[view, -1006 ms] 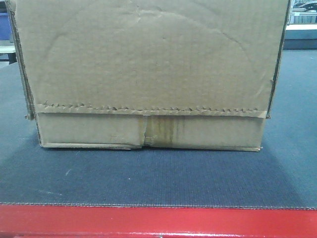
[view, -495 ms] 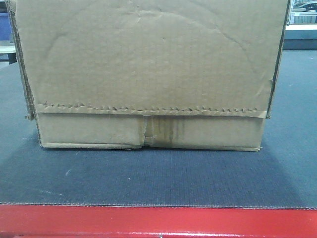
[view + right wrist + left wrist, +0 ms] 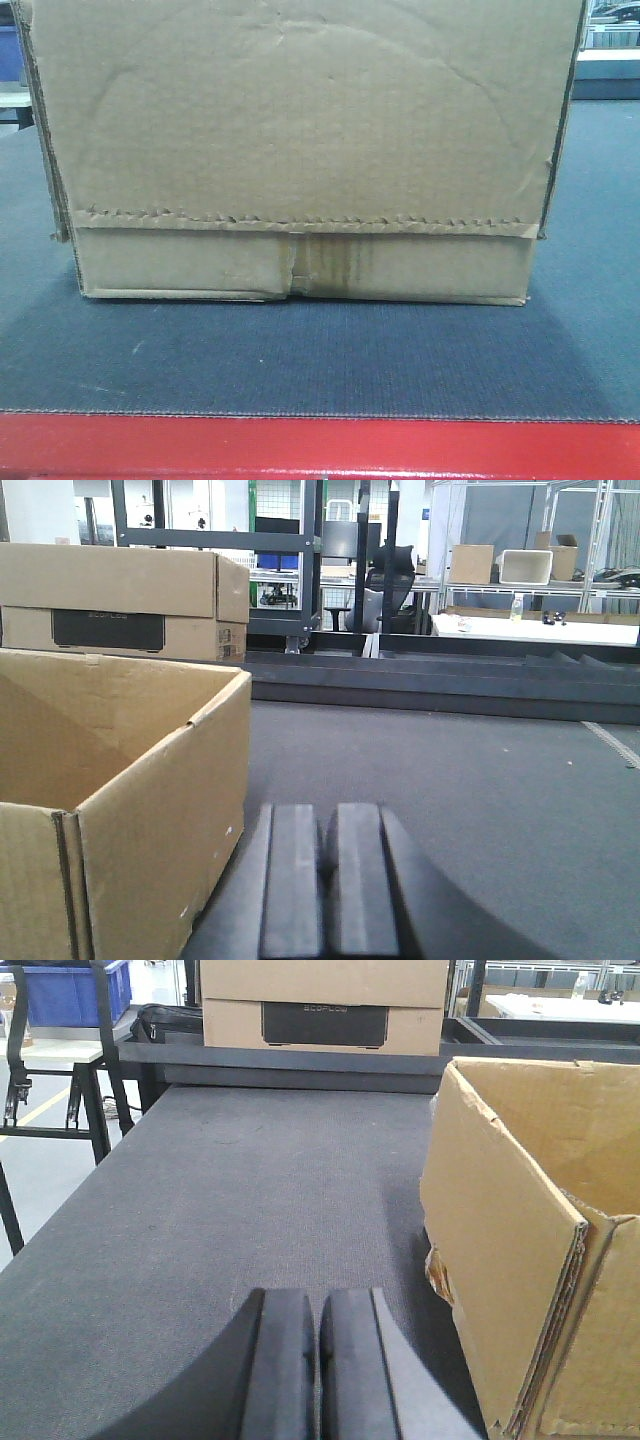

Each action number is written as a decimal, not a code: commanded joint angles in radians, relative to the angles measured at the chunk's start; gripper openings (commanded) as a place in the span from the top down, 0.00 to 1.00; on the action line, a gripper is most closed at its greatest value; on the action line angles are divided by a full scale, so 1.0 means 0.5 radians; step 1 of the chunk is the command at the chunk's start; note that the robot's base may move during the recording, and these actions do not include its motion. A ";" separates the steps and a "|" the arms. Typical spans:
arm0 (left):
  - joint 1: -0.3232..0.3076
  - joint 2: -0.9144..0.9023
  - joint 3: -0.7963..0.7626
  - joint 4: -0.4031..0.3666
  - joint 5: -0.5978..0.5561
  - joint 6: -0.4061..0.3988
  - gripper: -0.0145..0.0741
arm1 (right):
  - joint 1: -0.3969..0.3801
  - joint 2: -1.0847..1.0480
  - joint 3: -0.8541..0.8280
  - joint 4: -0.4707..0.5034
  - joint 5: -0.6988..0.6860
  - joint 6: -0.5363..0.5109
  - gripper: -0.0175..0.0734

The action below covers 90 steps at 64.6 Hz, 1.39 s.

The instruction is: Grab carton from right shelf to conveyor

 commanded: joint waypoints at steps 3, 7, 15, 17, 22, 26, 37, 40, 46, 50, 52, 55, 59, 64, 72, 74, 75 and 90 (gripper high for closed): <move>0.005 -0.009 0.003 0.003 -0.020 0.003 0.82 | -0.002 -0.011 0.007 -0.018 -0.050 -0.012 0.89; 0.013 -0.009 0.003 -0.015 -0.014 0.003 0.82 | -0.002 -0.011 0.007 -0.018 -0.050 -0.012 0.89; 0.083 -0.068 0.048 -0.346 -0.080 0.414 0.82 | -0.002 -0.011 0.007 -0.018 -0.050 -0.012 0.89; 0.110 -0.092 0.078 -0.430 -0.136 0.521 0.82 | -0.002 -0.011 0.007 -0.018 -0.050 -0.012 0.89; 0.191 -0.182 0.205 -0.540 -0.309 0.633 0.82 | -0.002 -0.011 0.007 -0.018 -0.050 -0.012 0.89; 0.224 -0.263 0.347 -0.542 -0.475 0.633 0.82 | -0.002 -0.011 0.007 -0.018 -0.050 -0.012 0.89; 0.245 -0.508 0.752 -0.598 -0.773 0.633 0.82 | -0.002 -0.011 0.007 -0.018 -0.050 -0.012 0.89; 0.245 -0.588 0.850 -0.621 -0.786 0.633 0.82 | -0.002 -0.011 0.007 -0.018 -0.050 -0.012 0.89; 0.245 -0.631 0.850 -0.659 -0.623 0.633 0.82 | -0.002 -0.011 0.007 -0.018 -0.050 -0.012 0.89; 0.245 -0.631 0.850 -0.659 -0.610 0.633 0.82 | -0.002 -0.011 0.007 -0.018 -0.050 -0.012 0.89; 0.245 -0.631 0.850 -0.659 -0.606 0.633 0.82 | -0.002 -0.011 0.007 -0.018 -0.050 -0.012 0.89; 0.245 -0.631 0.850 -0.659 -0.611 0.633 0.82 | -0.002 -0.011 0.007 -0.018 -0.050 -0.012 0.89; 0.245 -0.631 0.850 -0.659 -0.637 0.633 0.82 | -0.002 -0.011 0.007 -0.018 -0.050 -0.012 0.89; 0.245 -0.631 0.850 -0.659 -0.637 0.633 0.82 | -0.002 -0.011 0.007 -0.018 -0.050 -0.012 0.89; 0.245 -0.631 0.850 -0.659 -0.637 0.633 0.82 | -0.002 -0.011 0.007 -0.018 -0.050 -0.012 0.89; 0.245 -0.631 0.850 -0.659 -0.637 0.633 0.82 | -0.002 -0.011 0.007 -0.018 -0.050 -0.012 0.89; 0.245 -0.631 0.850 -0.659 -0.637 0.633 0.82 | -0.002 -0.011 0.007 -0.018 -0.050 -0.012 0.89; 0.245 -0.631 0.850 -0.659 -0.637 0.633 0.82 | -0.002 -0.011 0.007 -0.018 -0.050 -0.012 0.89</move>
